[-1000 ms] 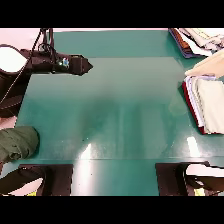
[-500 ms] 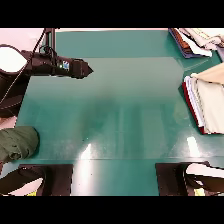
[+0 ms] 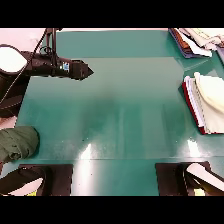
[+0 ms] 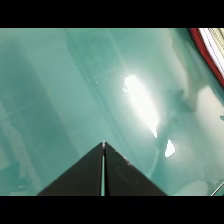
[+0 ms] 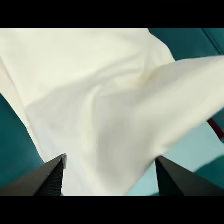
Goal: Fold the shirts.
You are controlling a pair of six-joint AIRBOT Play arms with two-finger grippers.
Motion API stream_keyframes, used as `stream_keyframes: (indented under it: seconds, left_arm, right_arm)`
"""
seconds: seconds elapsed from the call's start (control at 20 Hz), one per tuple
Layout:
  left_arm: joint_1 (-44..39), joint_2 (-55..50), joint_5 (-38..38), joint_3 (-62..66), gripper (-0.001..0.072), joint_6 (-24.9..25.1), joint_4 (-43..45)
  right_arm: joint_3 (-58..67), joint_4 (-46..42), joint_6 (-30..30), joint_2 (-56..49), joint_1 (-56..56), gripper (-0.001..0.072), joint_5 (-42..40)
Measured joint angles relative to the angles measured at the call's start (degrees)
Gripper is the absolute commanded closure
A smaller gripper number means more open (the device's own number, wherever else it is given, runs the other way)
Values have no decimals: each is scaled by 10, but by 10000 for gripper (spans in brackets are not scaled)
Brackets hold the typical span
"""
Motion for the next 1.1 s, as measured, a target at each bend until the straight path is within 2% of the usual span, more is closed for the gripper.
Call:
stream_keyframes:
  seconds: [0.25, 0.4, 0.6, 0.75, 0.85, 0.9, 0.95, 1.1]
  left_arm:
    - [0, 0, -1, 0, 682, 0, 0]
    - [0, 0, -1, 0, 682, 0, 0]
    - [0, 0, 3, 0, 682, 0, 0]
    - [0, 0, 3, 0, 682, 0, 0]
    - [0, 0, 7, 0, 682, 0, -1]
    - [0, 0, 9, 0, 682, 0, -1]
    - [0, 0, 12, 0, 682, 0, -2]
    - [0, 0, 24, 0, 682, 0, -2]
  right_arm:
    - [-12, -12, 1, 54, -52, 78, -1]
    - [10, 49, 1, 73, -28, 79, -18]
    - [30, 152, 1, 85, 108, 88, -32]
    - [34, 185, 1, 87, 252, 108, -38]
    - [35, 195, 1, 87, 349, 406, -52]
    - [35, 198, 1, 88, 397, 597, -61]
    - [36, 202, 0, 88, 437, 692, -69]
    - [36, 206, 0, 88, 535, 692, -89]
